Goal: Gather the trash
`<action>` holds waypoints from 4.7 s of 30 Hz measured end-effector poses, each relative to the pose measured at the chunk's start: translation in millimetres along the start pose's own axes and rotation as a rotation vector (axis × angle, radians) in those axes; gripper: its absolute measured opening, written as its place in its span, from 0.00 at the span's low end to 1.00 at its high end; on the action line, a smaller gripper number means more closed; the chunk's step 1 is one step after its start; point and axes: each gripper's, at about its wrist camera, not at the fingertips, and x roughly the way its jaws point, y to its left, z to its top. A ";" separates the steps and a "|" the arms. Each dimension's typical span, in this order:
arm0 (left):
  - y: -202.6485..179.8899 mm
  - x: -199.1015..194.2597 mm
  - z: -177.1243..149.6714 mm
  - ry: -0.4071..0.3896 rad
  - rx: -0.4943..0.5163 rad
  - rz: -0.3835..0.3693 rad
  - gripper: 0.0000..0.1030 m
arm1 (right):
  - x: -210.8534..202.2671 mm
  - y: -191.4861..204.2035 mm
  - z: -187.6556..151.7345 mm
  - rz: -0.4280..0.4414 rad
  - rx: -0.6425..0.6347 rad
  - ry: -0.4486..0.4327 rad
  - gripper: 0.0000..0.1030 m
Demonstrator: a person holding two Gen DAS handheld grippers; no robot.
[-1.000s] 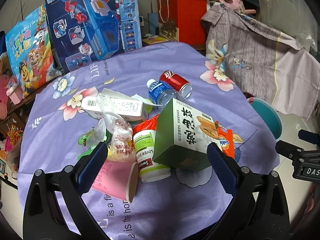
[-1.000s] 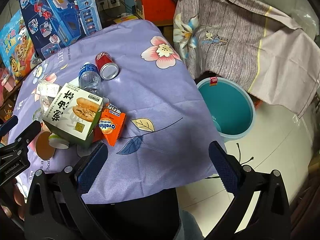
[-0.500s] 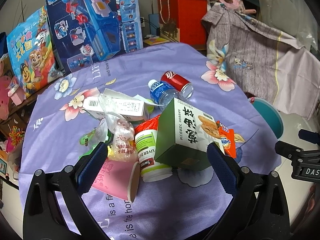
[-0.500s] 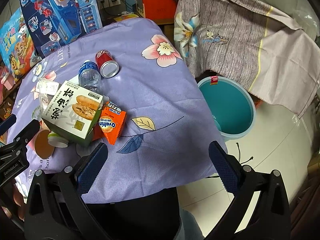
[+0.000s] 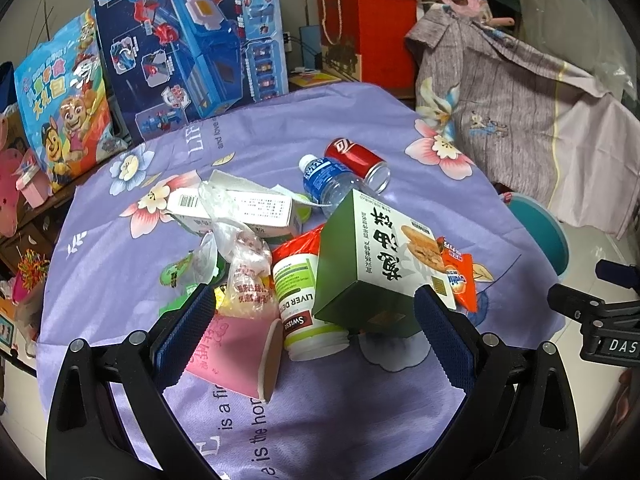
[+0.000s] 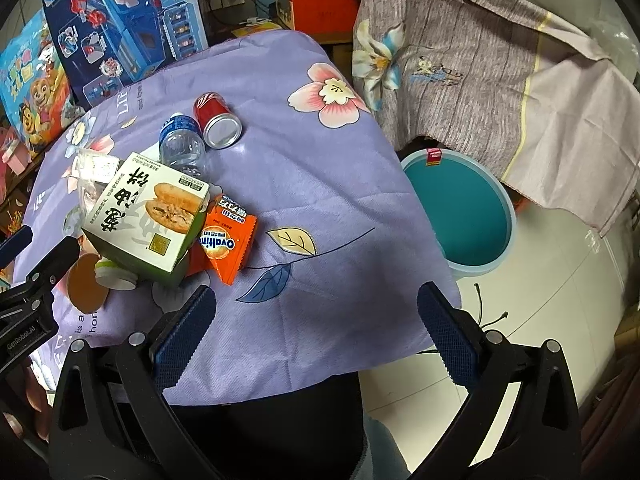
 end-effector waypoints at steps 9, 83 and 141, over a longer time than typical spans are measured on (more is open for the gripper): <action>5.3 5.4 -6.4 0.013 -0.010 0.017 0.96 | 3.2 5.9 -1.1 0.002 -0.011 0.012 0.94; 79.6 22.3 -51.0 0.136 -0.138 -0.121 0.07 | 43.1 69.2 23.1 0.133 -0.180 0.065 0.94; 68.5 79.7 20.4 0.177 0.008 -0.112 0.08 | 74.9 117.4 78.1 0.626 -0.440 0.363 0.51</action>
